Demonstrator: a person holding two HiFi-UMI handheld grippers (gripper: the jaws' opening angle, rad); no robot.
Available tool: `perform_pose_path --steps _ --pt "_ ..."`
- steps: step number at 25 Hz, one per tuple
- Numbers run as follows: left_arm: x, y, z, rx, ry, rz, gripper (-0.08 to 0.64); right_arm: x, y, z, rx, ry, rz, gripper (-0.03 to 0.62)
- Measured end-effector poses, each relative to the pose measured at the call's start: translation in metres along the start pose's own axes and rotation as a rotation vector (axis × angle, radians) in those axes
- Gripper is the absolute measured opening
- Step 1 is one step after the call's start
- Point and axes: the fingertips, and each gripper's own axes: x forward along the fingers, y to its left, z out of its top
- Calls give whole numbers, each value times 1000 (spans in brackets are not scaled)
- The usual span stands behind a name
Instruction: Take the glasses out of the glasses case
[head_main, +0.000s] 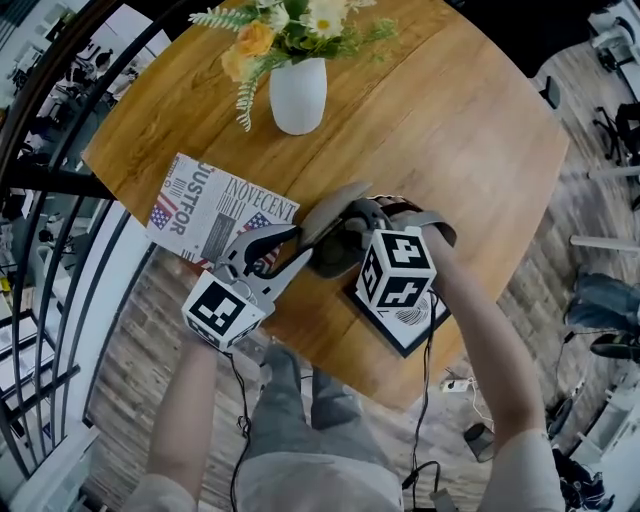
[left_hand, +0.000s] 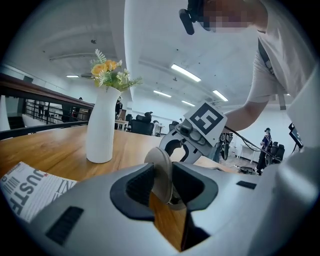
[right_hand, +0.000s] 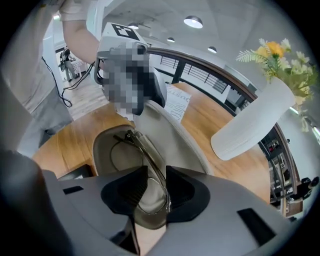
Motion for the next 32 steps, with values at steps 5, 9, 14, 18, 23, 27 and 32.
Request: perform_pose_path --steps 5,9,14,18,23,27,32 --pt "0 3 -1 9 -1 13 127 10 1 1 -65 28 -3 111" --pt "1 1 3 -35 24 30 127 9 1 0 -73 35 -7 86" --pt "0 4 -3 36 33 31 114 -2 6 2 -53 13 5 45" --pt "-2 2 -6 60 49 39 109 -19 5 6 2 -23 -11 32" --pt "-7 6 -7 -10 46 85 92 -43 12 4 27 7 -12 31" --pt "-18 10 2 -22 18 119 98 -69 15 7 81 -1 -34 31" --pt "-26 1 25 37 6 123 98 -109 8 6 114 -5 -130 31"
